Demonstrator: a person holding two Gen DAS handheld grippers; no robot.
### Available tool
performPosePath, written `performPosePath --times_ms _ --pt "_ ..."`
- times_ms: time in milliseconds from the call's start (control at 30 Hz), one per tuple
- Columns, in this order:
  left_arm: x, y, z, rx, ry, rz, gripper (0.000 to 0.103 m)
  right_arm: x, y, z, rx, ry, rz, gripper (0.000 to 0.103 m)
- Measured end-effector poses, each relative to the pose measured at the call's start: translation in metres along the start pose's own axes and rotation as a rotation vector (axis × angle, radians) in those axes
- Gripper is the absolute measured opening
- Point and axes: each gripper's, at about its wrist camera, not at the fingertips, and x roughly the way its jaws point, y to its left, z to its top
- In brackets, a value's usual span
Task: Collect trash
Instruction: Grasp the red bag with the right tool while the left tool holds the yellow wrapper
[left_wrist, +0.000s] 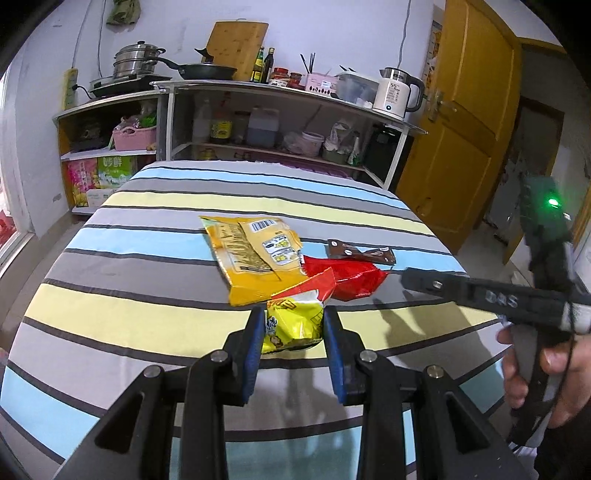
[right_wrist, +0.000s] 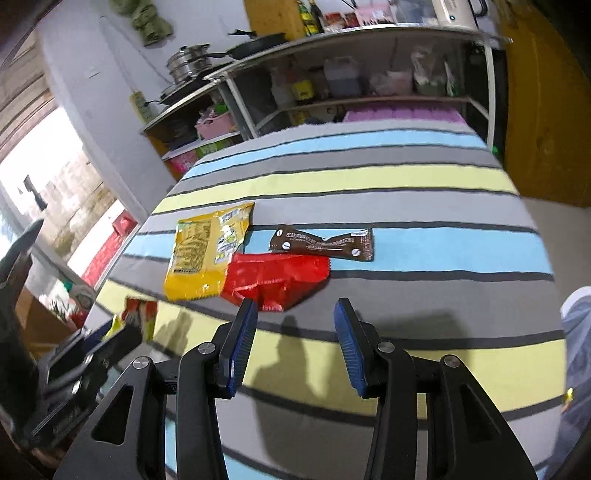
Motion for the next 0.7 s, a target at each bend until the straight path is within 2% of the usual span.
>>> performPosePath --times_ms 233,500,700 --pt "-0.005 0.012 -0.001 -0.021 -0.017 -0.003 0.033 0.028 -0.001 0.009 0.105 0.061 0.04 0.045" --pt "-0.006 0.02 -0.005 -0.041 -0.022 -0.011 0.033 0.041 0.003 0.017 0.152 0.064 0.004 0.045" --pt "-0.005 0.02 -0.008 -0.044 -0.015 -0.016 0.033 0.043 0.007 0.019 0.135 0.052 -0.023 0.03"
